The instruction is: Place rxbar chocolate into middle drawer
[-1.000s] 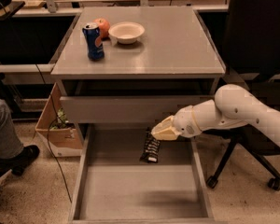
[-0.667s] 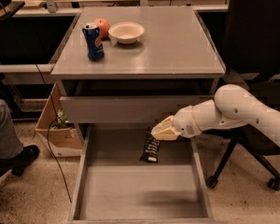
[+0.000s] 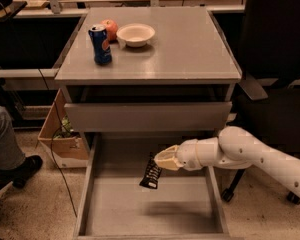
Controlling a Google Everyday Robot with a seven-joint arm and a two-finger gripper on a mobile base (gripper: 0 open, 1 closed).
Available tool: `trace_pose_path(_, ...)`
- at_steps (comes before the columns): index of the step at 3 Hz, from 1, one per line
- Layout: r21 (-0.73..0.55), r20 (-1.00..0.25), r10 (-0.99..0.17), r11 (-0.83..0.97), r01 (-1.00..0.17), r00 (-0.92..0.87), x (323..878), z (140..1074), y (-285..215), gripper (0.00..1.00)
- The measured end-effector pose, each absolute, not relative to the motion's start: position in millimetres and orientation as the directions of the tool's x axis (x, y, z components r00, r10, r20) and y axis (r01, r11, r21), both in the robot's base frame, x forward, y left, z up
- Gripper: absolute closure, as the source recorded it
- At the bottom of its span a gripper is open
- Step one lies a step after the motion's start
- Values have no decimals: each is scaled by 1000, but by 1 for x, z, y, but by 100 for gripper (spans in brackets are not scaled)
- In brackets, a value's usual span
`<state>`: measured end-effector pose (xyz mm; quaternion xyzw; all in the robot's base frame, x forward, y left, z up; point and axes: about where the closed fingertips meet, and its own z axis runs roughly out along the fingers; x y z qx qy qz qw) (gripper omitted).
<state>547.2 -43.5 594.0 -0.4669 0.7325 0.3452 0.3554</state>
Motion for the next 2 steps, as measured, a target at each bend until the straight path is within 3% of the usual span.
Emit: trace_pose_path(2, 165, -859, -396, 383, -909, -323, 557, 495, -50, 100)
